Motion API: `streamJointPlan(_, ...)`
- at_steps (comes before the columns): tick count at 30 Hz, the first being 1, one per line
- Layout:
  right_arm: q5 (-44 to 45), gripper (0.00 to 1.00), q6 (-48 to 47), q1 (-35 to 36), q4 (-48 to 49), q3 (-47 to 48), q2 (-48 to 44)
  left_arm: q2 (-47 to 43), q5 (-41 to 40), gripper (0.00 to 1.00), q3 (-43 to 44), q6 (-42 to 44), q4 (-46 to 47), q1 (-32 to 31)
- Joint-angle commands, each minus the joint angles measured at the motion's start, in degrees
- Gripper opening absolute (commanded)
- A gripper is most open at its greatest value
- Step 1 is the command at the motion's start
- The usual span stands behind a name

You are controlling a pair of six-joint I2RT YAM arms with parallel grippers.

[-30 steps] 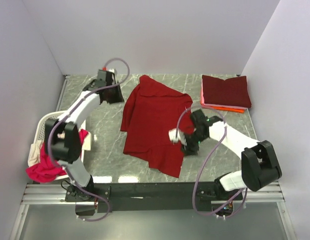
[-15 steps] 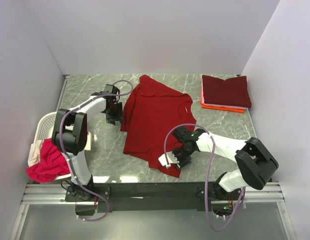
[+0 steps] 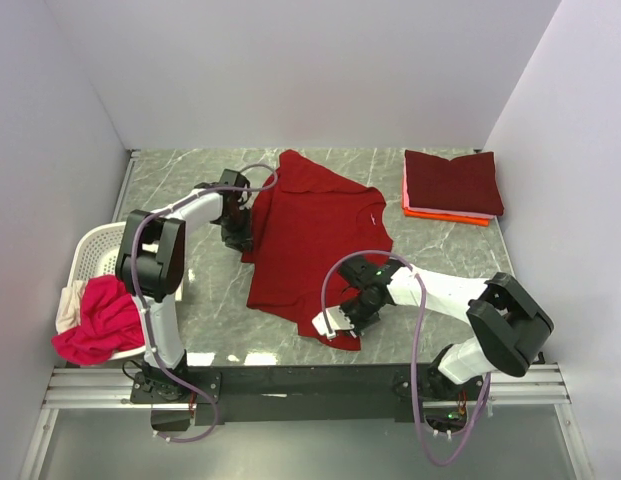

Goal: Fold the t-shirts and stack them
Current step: Flatten the tshirt out

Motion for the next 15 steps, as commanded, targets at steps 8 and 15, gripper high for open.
streamJointPlan(8, 8.1, 0.01, 2.0, -3.1, -2.8, -1.8, -7.5, -1.4, -5.1, 0.00, 4.8, 3.4, -6.5, 2.1)
streamJointPlan(15, 10.8, 0.00, -9.1, -22.6, -12.6, -8.5, -26.2, 3.1, -16.0, 0.00, 33.8, 4.7, -15.1, 11.2)
